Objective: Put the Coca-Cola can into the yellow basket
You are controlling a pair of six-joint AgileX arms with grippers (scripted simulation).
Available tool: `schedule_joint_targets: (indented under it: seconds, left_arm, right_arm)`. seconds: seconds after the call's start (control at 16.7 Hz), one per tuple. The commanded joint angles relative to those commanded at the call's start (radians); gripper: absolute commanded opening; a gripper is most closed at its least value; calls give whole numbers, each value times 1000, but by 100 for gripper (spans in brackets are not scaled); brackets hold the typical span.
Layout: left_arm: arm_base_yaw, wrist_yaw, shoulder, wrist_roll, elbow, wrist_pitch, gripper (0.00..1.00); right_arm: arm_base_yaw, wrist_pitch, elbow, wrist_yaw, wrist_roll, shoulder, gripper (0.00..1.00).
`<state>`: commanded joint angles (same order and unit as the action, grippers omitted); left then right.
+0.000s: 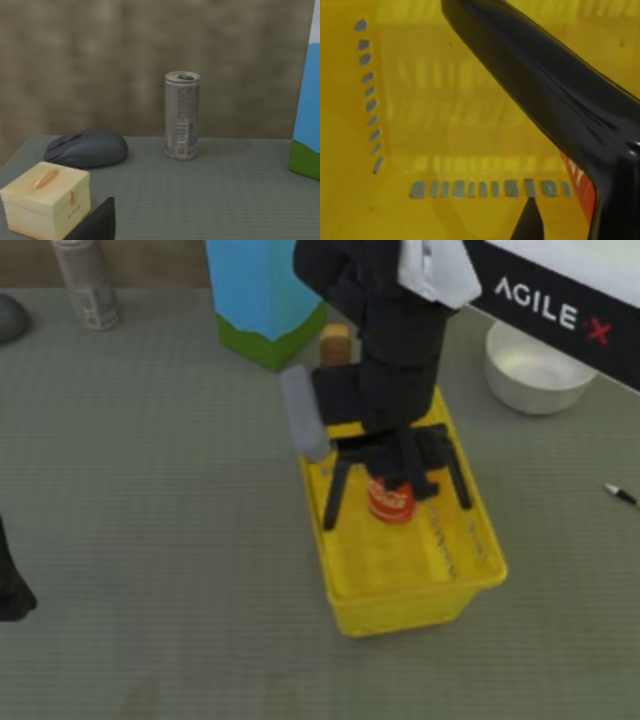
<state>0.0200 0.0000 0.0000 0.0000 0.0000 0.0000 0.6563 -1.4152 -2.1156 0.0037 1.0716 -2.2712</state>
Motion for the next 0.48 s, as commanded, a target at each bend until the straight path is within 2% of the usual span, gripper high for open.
schedule_joint_targets:
  seconds: [0.18,0.48]
  left_arm:
    - [0,0,0,0,0,0,100]
    - [0,0,0,0,0,0,100]
  right_arm:
    - [-3,-18,-19,0,5,-1,0]
    - [-25,-172,-154,0,34,14,0]
